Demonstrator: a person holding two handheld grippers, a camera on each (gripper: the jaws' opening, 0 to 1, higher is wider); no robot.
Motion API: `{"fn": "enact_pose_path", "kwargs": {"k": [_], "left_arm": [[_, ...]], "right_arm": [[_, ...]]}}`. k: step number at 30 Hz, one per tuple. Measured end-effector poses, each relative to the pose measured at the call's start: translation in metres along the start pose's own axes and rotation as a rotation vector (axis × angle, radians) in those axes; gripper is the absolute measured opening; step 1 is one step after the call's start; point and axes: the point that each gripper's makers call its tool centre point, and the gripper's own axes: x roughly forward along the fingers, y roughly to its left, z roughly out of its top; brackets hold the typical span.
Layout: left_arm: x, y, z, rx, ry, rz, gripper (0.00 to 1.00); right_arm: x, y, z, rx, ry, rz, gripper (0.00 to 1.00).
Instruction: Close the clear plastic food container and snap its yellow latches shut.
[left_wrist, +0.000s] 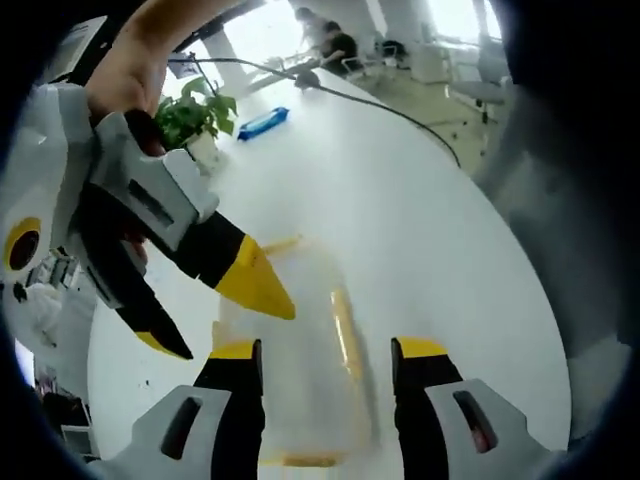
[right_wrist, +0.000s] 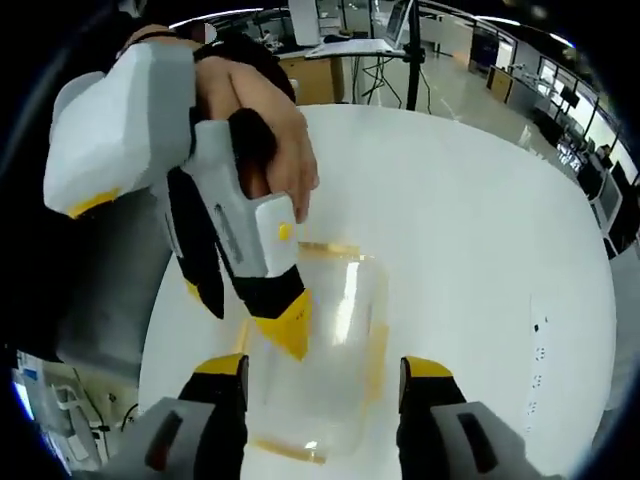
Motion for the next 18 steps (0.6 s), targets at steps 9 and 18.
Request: {"fn": "enact_pose_path", "kwargs": {"k": [9, 18], "left_arm": [[-0.011, 0.011, -0.012, -0.138, 0.042, -0.106, 0.47], [-0.010, 0.026, -0.012, -0.202, 0.066, -0.094, 0.46]], "right_arm": [[-0.004, 0.015, -0.006, 0.007, -0.017, -0.060, 0.57], [-0.006, 0.022, -0.012, 0.017, -0.010, -0.112, 0.56]]}}
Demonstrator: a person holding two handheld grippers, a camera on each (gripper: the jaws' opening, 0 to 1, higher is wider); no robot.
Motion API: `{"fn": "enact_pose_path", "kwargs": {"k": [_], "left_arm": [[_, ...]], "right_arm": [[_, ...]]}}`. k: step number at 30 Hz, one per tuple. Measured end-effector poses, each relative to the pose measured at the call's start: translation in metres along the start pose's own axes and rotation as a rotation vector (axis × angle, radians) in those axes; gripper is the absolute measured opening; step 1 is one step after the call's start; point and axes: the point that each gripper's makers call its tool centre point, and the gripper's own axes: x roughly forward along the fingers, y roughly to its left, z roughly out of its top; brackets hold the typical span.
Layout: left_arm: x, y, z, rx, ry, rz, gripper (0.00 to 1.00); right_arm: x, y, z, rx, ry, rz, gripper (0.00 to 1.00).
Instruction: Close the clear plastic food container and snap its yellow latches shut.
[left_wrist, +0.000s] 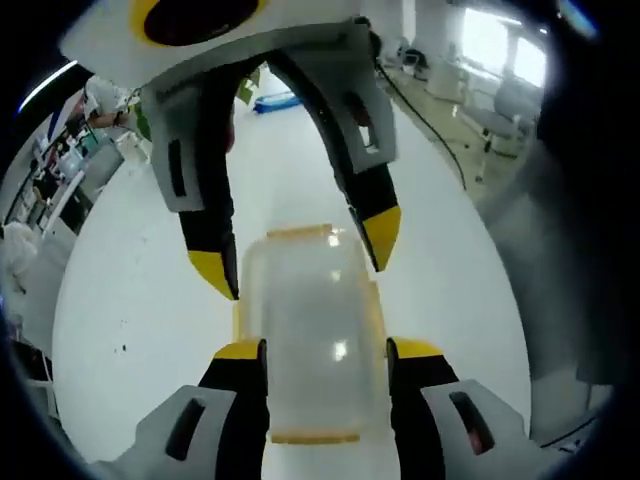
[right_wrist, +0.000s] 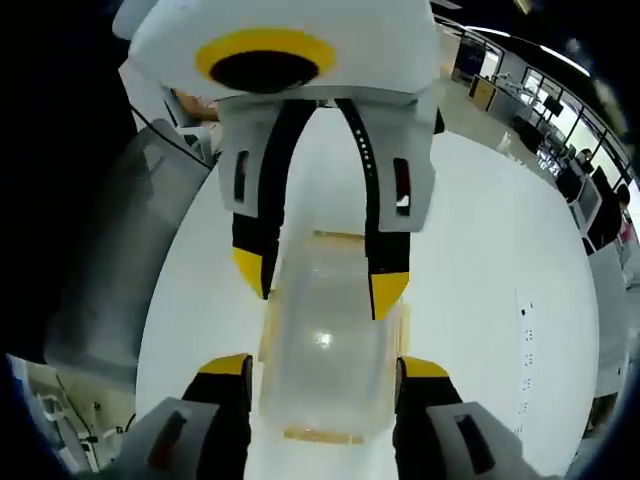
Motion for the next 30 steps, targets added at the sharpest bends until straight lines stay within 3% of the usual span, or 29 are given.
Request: {"fn": "enact_pose_path", "kwargs": {"k": [4, 8, 11, 15, 17, 22, 23, 26, 29, 30], "left_arm": [[0.000, 0.002, -0.004, 0.021, 0.021, 0.020, 0.44], [-0.001, 0.007, -0.007, -0.030, 0.042, 0.065, 0.44], [-0.003, 0.014, -0.003, -0.093, 0.039, 0.136, 0.48], [-0.006, 0.018, 0.000, -0.166, 0.046, 0.207, 0.47], [-0.007, 0.021, 0.001, -0.195, 0.043, 0.241, 0.47], [-0.015, 0.028, -0.011, -0.282, 0.099, 0.334, 0.44], [-0.015, 0.029, -0.012, -0.315, 0.090, 0.352, 0.44], [-0.021, 0.036, -0.013, -0.381, 0.074, 0.431, 0.34], [-0.022, 0.035, -0.021, -0.465, 0.097, 0.448, 0.38], [-0.024, 0.036, -0.025, -0.497, 0.107, 0.472, 0.40]], "right_arm": [[-0.003, -0.005, 0.000, 0.042, -0.015, -0.025, 0.56], [-0.005, -0.011, -0.002, 0.139, -0.035, -0.079, 0.56], [-0.006, -0.013, -0.002, 0.230, -0.057, -0.103, 0.56], [-0.010, -0.022, -0.003, 0.229, -0.051, -0.224, 0.54], [-0.009, -0.019, -0.002, 0.280, -0.053, -0.239, 0.54], [-0.015, -0.025, 0.000, 0.389, -0.099, -0.318, 0.55], [-0.019, -0.030, 0.001, 0.420, -0.131, -0.369, 0.55], [-0.023, -0.032, -0.002, 0.512, -0.147, -0.404, 0.57], [-0.026, -0.035, -0.011, 0.570, -0.118, -0.467, 0.55], [-0.026, -0.035, -0.008, 0.616, -0.141, -0.482, 0.56]]}}
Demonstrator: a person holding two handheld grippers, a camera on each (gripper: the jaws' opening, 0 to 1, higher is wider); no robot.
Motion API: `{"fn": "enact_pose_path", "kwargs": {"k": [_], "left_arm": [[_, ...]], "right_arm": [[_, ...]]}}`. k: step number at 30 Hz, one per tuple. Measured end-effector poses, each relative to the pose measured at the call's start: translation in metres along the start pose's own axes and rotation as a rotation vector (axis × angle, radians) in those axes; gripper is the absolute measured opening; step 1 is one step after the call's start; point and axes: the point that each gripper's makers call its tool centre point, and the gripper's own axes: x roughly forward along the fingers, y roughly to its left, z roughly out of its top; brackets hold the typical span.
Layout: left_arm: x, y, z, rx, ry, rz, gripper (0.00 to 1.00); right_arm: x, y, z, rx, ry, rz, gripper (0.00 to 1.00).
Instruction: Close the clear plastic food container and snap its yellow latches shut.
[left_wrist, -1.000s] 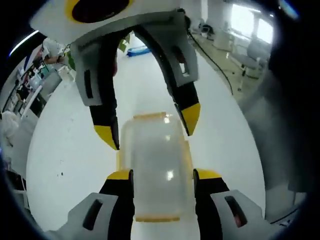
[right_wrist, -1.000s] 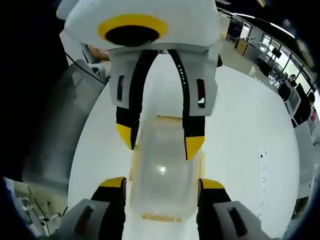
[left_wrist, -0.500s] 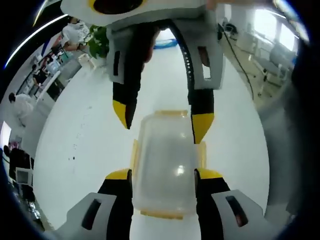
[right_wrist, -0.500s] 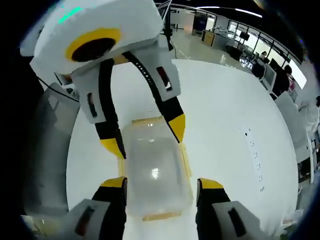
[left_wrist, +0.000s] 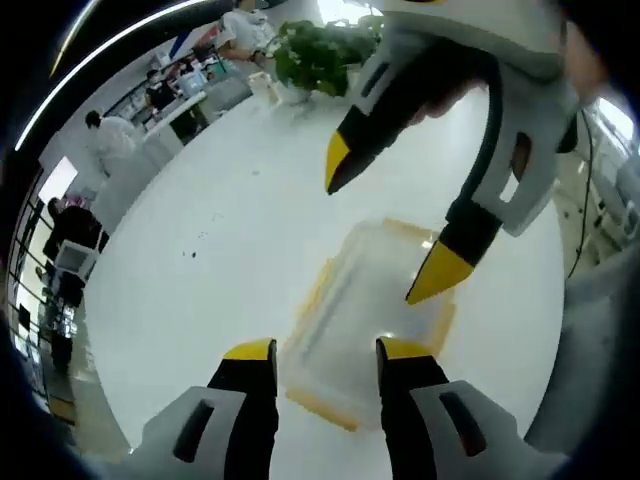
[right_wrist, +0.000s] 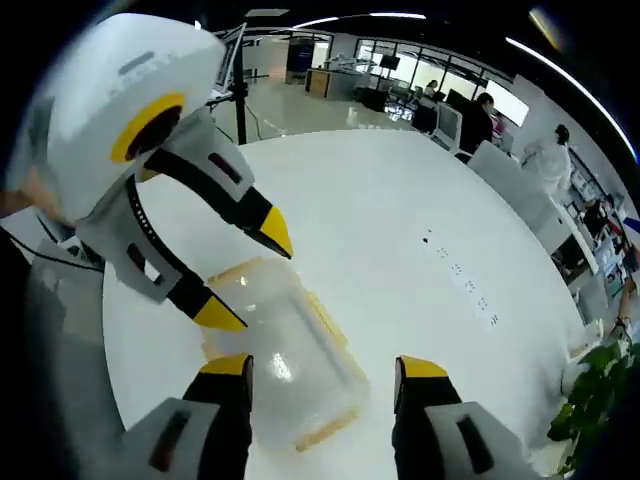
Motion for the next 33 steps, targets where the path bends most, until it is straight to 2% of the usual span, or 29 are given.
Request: {"fn": "enact_pose_path", "kwargs": {"k": [3, 6, 17, 19, 21, 22, 24, 25, 28, 31, 33], "left_arm": [[-0.004, 0.007, -0.003, -0.070, 0.013, 0.059, 0.39], [-0.006, 0.011, -0.001, -0.139, -0.001, 0.092, 0.46], [-0.006, 0.006, 0.000, -0.209, -0.014, 0.065, 0.50], [-0.005, 0.002, 0.004, -0.273, -0.053, 0.032, 0.50], [-0.006, 0.004, 0.002, -0.277, -0.063, 0.032, 0.49], [-0.006, 0.005, 0.003, -0.300, -0.087, 0.029, 0.48], [-0.006, 0.004, 0.005, -0.401, -0.132, -0.003, 0.47], [-0.005, 0.006, 0.005, -0.429, -0.148, -0.005, 0.48], [-0.006, 0.009, 0.001, -0.434, -0.175, 0.006, 0.47], [-0.005, 0.008, 0.001, -0.538, -0.228, -0.011, 0.48], [-0.005, 0.011, -0.003, -0.563, -0.242, 0.004, 0.48]], "right_arm": [[-0.003, 0.000, 0.001, 0.090, -0.010, -0.051, 0.57], [-0.004, -0.002, 0.004, 0.110, -0.021, -0.089, 0.57], [-0.004, -0.008, -0.002, 0.164, -0.026, -0.089, 0.58], [-0.003, -0.007, 0.000, 0.191, -0.047, -0.079, 0.58], [-0.003, -0.008, -0.001, 0.221, -0.069, -0.075, 0.58], [-0.001, -0.006, -0.004, 0.263, -0.084, -0.056, 0.58], [0.000, -0.002, -0.007, 0.318, -0.104, -0.029, 0.59], [0.001, -0.002, -0.008, 0.339, -0.111, -0.025, 0.59], [0.002, -0.005, -0.014, 0.377, -0.134, -0.034, 0.58], [0.001, -0.006, -0.016, 0.468, -0.187, -0.024, 0.58], [0.000, -0.007, -0.017, 0.494, -0.208, -0.030, 0.58]]}}
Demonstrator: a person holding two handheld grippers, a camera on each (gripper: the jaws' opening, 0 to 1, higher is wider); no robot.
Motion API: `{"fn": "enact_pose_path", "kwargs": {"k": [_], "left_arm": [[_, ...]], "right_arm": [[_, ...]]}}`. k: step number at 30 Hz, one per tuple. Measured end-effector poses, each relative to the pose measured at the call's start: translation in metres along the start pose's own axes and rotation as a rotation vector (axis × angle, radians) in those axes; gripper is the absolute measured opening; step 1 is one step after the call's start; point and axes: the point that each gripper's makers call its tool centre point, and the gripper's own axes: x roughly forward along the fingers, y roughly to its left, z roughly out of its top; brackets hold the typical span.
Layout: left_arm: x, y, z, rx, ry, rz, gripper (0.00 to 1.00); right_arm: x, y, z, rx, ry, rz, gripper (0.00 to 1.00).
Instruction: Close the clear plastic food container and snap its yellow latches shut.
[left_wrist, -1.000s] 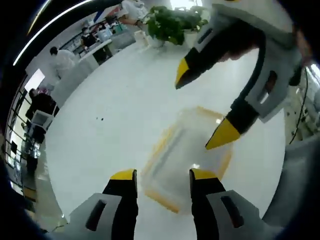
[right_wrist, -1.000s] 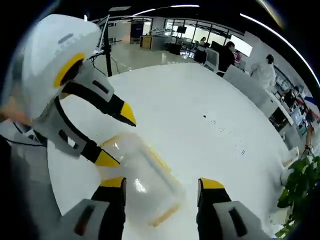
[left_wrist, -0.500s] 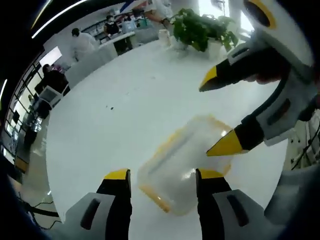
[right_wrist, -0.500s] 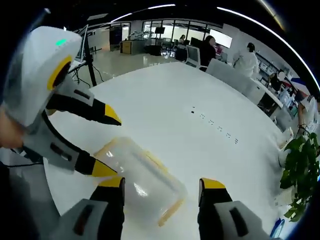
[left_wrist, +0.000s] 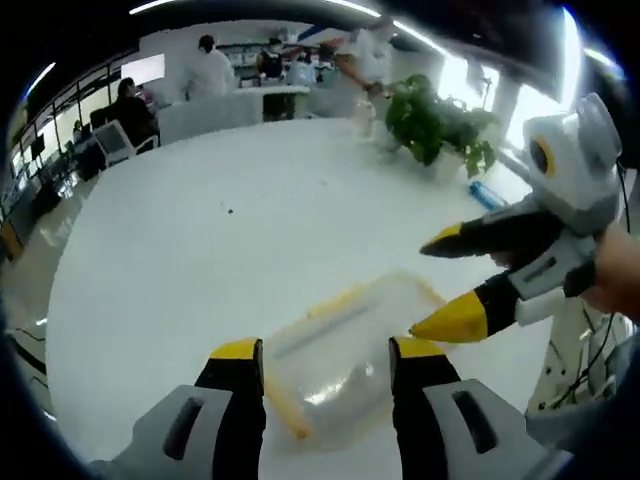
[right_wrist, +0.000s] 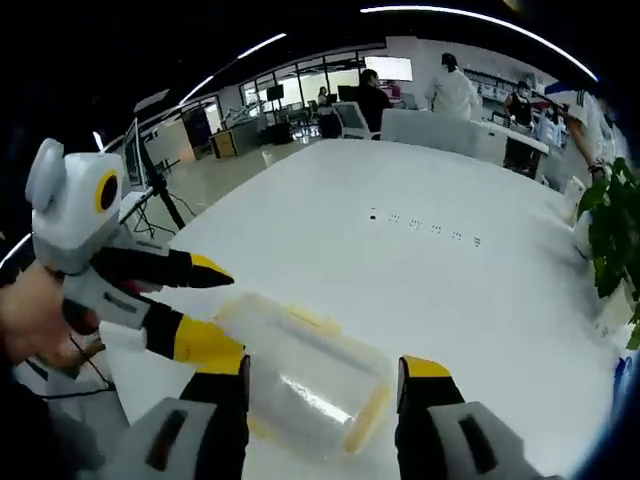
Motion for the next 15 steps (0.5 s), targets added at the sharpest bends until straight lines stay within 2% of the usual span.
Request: {"fn": "enact_pose_path", "kwargs": {"k": [2, 5, 10, 15], "left_arm": [[0.000, 0.001, -0.001, -0.069, -0.023, 0.001, 0.49], [0.000, 0.006, -0.003, -0.044, -0.013, 0.027, 0.51], [0.000, 0.006, -0.002, -0.086, -0.012, 0.018, 0.50], [0.000, 0.016, -0.019, -0.191, -0.012, 0.038, 0.48]], "right_arm": [[0.000, 0.001, 0.001, 0.030, -0.016, 0.007, 0.58], [0.001, 0.000, -0.001, 0.036, -0.014, 0.011, 0.58], [0.000, -0.002, 0.002, 0.048, -0.019, 0.020, 0.58], [0.001, -0.009, -0.009, 0.108, -0.021, 0.028, 0.58]]}}
